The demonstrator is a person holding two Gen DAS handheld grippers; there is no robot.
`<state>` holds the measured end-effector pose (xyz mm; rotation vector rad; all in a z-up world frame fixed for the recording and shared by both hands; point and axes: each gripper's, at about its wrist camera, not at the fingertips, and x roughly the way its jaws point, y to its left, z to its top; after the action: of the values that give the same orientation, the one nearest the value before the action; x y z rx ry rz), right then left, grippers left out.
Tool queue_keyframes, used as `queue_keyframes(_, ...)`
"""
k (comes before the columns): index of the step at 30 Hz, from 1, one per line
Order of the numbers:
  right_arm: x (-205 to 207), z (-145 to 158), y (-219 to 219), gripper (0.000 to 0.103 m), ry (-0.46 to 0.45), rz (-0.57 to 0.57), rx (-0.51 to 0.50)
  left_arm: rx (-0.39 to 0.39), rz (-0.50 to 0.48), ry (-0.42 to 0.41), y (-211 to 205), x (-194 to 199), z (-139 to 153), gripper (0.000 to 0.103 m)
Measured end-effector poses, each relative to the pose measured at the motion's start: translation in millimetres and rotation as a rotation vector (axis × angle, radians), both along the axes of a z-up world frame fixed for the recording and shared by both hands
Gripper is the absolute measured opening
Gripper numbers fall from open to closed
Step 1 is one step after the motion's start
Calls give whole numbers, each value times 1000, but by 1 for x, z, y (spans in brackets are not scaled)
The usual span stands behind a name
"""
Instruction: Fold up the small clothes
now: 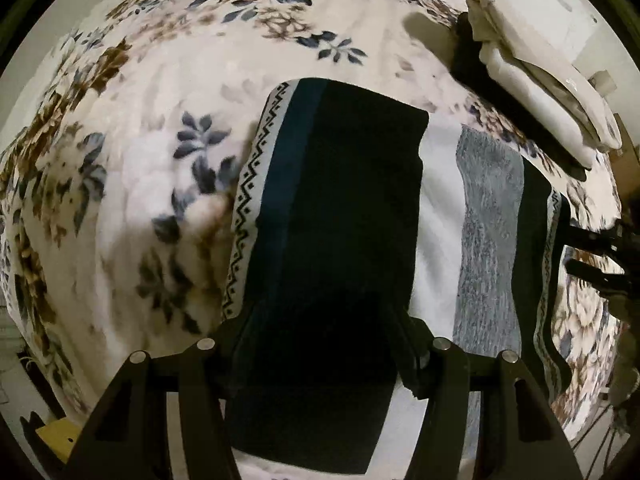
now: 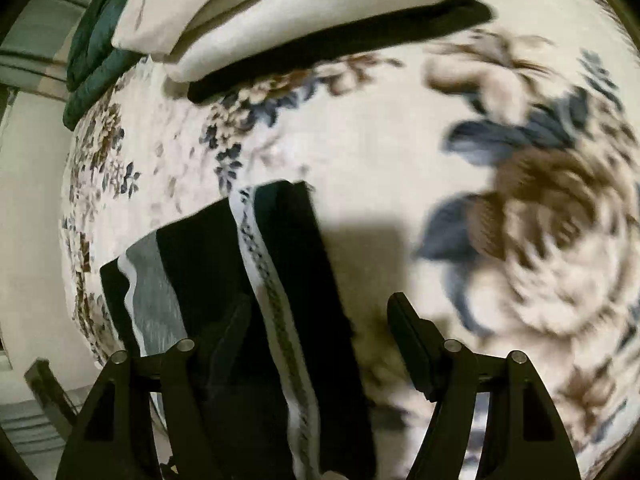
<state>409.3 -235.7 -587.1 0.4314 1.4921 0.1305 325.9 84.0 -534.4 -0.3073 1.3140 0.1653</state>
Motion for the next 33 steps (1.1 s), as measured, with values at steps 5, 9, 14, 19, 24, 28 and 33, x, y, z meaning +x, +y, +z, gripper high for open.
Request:
queue_keyframes(5,22,-30,26,73,33,48,-6,8,0,-8,1,6,1,56)
queue_keyframes(9,28,-41,28,73,57,35,21,7,-6,-7,2,7,1,56)
queue_keyframes(14,27,-29,26,12,-2,24,-17,4,-7,-8,1,8,1,56)
queue_keyframes(19,24,14,20,6,-135,-15,-122,-45,8,-8,9,4,9,56)
queue_keyframes(24,40,13,6,6,-112,-54,-106,-59,25,-8,28,-6,15,56)
queue_keyframes(28,25,9,-4,34,-15,-1,-56,-127,74,-17,50,-23,15,57)
queue_keyframes(33,-47,-14,-37,68,154,-66,79,-226,151,7,67,-41,-3,57)
